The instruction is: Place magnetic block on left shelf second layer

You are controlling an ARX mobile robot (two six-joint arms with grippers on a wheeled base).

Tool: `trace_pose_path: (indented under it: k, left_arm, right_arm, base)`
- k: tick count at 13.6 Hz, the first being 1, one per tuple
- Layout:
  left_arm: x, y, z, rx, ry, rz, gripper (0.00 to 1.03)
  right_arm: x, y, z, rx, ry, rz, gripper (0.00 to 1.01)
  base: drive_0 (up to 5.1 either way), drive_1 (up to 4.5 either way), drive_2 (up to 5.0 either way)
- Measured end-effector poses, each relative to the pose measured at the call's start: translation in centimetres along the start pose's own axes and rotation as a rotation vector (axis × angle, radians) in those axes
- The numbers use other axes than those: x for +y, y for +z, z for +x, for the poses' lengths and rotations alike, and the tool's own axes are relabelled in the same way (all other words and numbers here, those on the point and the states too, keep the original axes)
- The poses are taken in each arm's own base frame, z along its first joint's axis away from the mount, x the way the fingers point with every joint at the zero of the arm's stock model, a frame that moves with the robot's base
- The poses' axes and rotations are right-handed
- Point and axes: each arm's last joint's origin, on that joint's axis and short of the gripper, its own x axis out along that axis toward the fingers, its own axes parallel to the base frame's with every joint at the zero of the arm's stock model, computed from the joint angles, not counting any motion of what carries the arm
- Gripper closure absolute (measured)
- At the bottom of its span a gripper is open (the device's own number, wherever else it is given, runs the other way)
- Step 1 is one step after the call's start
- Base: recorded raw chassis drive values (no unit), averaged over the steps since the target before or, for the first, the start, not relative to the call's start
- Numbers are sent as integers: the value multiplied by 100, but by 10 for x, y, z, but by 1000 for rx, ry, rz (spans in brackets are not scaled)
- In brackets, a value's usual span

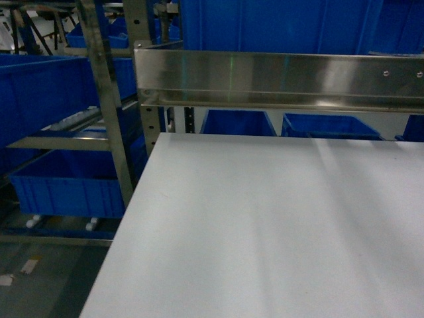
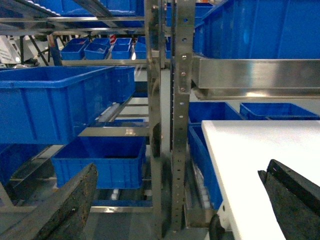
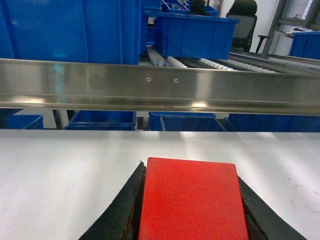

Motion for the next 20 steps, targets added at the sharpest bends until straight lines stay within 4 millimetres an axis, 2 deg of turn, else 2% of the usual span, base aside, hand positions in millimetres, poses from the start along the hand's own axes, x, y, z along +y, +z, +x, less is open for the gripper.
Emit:
trace_pose_path:
  k: [20]
  left_arm:
    - [0,0,0,0,-1,0,5]
  right_arm:
    - [0,0,0,0,0,0,67]
  base:
    - [-496,244,244]
